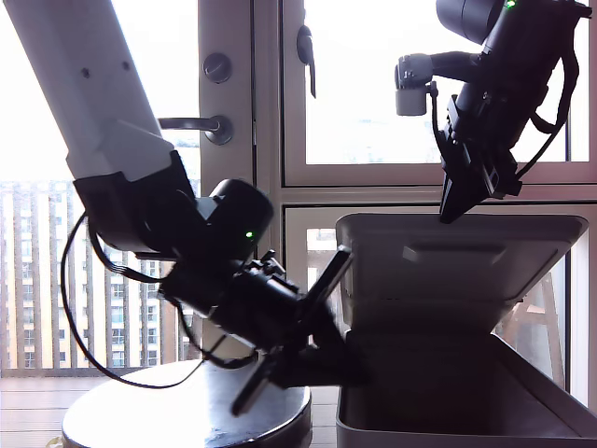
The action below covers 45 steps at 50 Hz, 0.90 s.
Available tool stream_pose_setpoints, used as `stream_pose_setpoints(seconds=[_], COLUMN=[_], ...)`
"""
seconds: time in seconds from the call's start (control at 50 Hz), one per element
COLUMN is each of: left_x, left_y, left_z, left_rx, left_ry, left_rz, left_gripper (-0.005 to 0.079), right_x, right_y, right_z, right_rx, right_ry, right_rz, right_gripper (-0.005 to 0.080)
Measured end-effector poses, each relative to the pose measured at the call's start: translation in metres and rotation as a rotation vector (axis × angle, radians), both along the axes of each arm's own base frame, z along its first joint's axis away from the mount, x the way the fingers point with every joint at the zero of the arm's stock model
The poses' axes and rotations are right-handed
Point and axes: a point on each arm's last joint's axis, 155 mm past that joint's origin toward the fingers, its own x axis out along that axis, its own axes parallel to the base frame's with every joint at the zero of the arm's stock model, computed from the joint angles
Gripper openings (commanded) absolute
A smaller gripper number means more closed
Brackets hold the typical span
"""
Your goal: First open the recycling bin's lid, then pick the cardboard sleeve and place it inside the bin before closing the lid
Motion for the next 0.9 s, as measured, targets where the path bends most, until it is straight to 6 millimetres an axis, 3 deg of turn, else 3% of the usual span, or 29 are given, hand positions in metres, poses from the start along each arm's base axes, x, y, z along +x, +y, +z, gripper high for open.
stream_pose_setpoints(seconds=[0.1, 0.32, 0.54, 0.62, 0.72, 0.9], left_x=[0.002, 0.009, 0.013, 0.017, 0.028, 0.037], left_y=[0.017, 0.054, 0.103, 0.115, 0.119, 0.115], left_z=[0.000, 0.028, 0.018, 0.023, 0.051, 0.123], left_rx=[0.084, 0.289, 0.524, 0.576, 0.587, 0.532], left_ry=[-0.057, -0.328, -0.411, -0.444, -0.528, -0.689], left_rz=[-0.025, -0.171, -0.258, -0.265, -0.244, -0.181], left_gripper=[-0.0019, -0.0019, -0.0019, -0.0019, -0.0019, -0.0019], right_x=[0.000, 0.000, -0.013, -0.022, -0.030, -0.040], right_y=[0.000, 0.001, 0.005, 0.005, 0.007, 0.008], right_z=[0.000, 0.000, -0.009, -0.015, -0.019, -0.025], right_rx=[0.000, 0.003, 0.016, 0.019, 0.035, 0.059], right_ry=[0.000, 0.001, 0.065, 0.110, 0.149, 0.205], right_rz=[0.000, 0.002, 0.031, 0.044, 0.059, 0.075], right_gripper=[-0.0010, -0.0010, -0.0010, -0.0010, -0.0010, -0.0011])
